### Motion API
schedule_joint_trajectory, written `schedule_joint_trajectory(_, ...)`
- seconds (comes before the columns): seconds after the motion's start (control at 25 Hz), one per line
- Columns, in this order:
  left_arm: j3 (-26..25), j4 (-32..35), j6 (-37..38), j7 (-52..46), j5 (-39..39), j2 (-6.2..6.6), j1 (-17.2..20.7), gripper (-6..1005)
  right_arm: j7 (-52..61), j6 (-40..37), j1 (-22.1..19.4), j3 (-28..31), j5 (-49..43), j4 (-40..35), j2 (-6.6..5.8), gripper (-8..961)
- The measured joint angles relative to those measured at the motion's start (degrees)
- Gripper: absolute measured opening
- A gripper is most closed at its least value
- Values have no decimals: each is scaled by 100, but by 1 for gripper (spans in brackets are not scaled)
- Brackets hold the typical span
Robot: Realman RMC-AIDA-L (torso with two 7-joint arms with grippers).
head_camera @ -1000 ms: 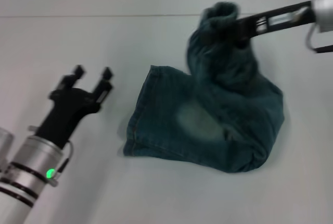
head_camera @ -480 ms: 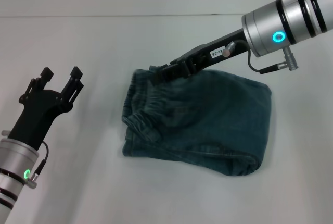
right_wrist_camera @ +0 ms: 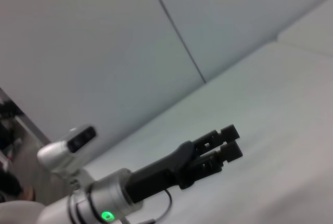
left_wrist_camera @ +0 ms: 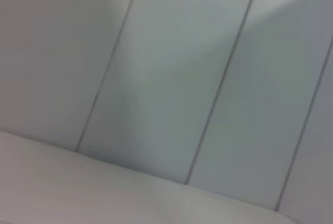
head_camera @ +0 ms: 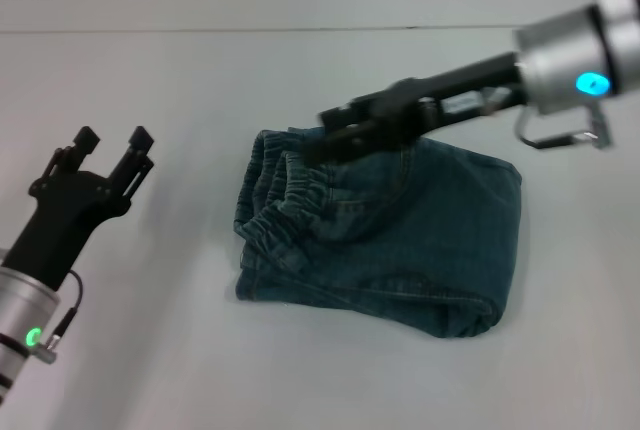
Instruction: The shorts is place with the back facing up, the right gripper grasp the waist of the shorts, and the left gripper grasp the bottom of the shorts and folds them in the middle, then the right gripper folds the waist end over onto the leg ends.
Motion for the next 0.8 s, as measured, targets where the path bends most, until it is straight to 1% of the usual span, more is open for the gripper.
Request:
schedule_joint_trajectory(0.08, 260, 411, 278, -500, 20, 21, -6, 775, -346, -286, -458, 149, 322, -246, -9, 734)
schedule_joint_trajectory(0.16, 717, 1094, 723, -1287, 23, 70, -3, 775, -758, -579, -934, 284, 616, -371, -51, 771)
schedule_joint_trajectory(0.2, 1351, 1787, 1199, -2030, 24, 156, 22, 775, -1036, -733, -1167, 362, 739, -388, -83, 790)
schedule_joint_trajectory(0.24, 1351, 1787, 1199, -2030, 24, 156, 22, 775, -1321, -859, -1408, 451, 838, -388, -109, 808)
schedule_joint_trajectory(0.36, 2457, 2649, 1800, -3028, 27, 280, 84, 775, -2134, -1122, -2056, 722, 983, -321, -144, 864)
schedule_joint_trajectory(0.44, 3199, 3272, 2178, -3554, 33, 301, 148, 775, -2617, -1196, -2420, 843, 983, -259, -145, 897)
schedule_joint_trajectory(0.52, 3762, 3814, 2460, -3929, 92, 283, 207, 775, -3004, -1216, -2768, 898, 935, -136, -145, 928)
schedule_joint_trajectory(0.56, 3960, 4051, 2570, -4114, 188, 274, 213, 775, -3154, -1212, -2903, 909, 913, -68, -146, 944)
schedule_joint_trajectory(0.64, 4154, 4289, 2726, -4344, 399, 264, 176, 775, -3508, -1192, -3159, 947, 877, 120, -146, 959)
schedule_joint_trajectory(0.72, 4287, 4383, 2847, -4523, 635, 264, 100, 775, -3828, -1175, -3309, 1038, 872, 301, -139, 959)
schedule_joint_trajectory(0.8, 4408, 4393, 2875, -4622, 770, 267, 35, 775, -4044, -1156, -3373, 1156, 852, 438, -128, 959)
